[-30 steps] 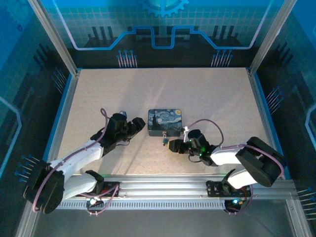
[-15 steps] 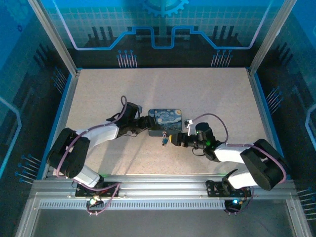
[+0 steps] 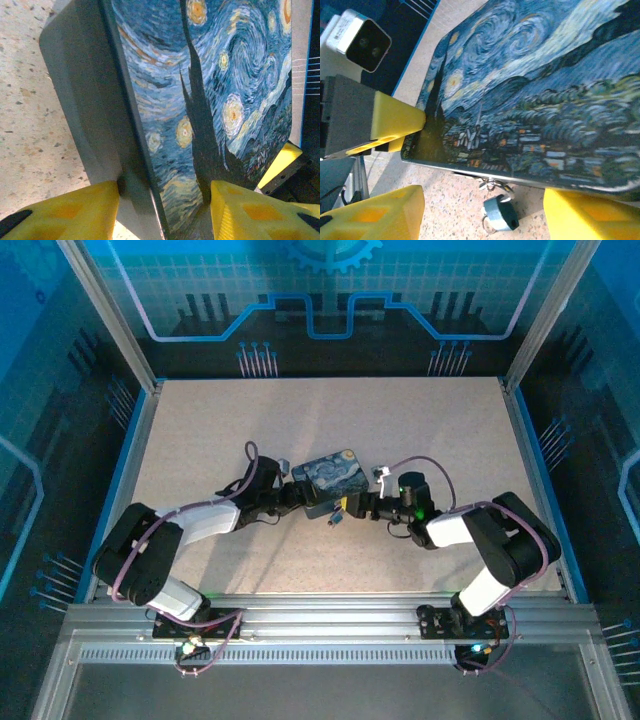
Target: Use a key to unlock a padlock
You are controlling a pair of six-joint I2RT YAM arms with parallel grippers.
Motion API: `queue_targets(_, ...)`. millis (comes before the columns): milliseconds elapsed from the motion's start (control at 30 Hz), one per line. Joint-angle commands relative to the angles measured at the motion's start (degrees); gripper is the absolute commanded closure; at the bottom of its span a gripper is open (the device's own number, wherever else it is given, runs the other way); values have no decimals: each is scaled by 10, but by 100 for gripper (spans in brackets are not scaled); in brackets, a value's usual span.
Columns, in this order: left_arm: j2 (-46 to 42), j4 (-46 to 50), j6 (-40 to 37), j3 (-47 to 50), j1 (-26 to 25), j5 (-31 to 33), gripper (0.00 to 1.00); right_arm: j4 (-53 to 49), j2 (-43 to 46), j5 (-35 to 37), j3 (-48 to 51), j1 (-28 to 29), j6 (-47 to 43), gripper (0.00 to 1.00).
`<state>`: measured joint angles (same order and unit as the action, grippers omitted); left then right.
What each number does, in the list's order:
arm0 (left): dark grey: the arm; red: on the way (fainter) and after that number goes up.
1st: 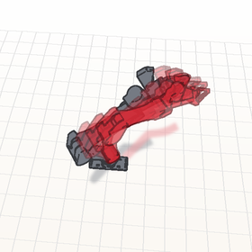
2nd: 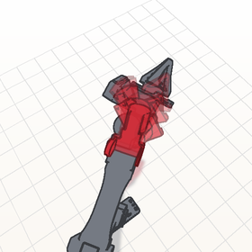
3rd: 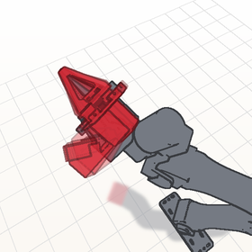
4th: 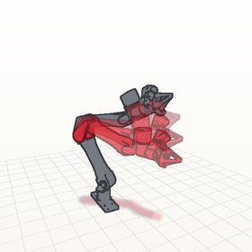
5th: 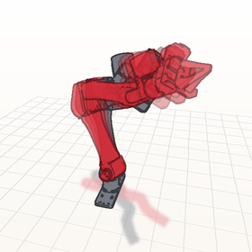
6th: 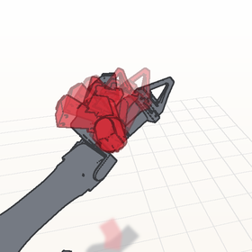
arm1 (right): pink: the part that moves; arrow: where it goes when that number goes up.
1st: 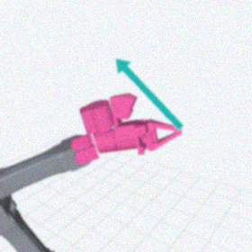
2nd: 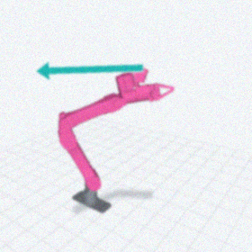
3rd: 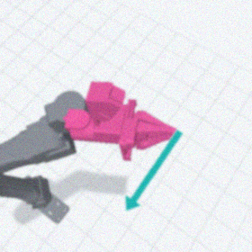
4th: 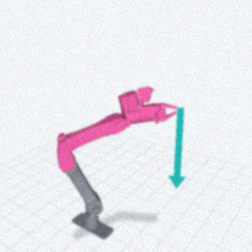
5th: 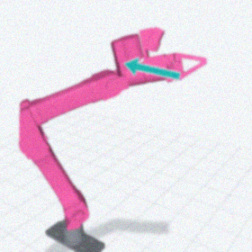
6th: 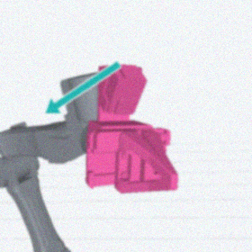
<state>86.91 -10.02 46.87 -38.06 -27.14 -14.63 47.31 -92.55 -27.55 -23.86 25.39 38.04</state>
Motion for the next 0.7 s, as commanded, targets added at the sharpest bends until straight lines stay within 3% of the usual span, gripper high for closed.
queue_targets(0, 14, 58, 8, 26, -14, 12, 50, 52, -3, -21, 32, -6, -3, 37)
queue_targets(667, 8, 50, 17, 29, -18, 23, 50, 169, -119, -21, 19, 23, 33, 57)
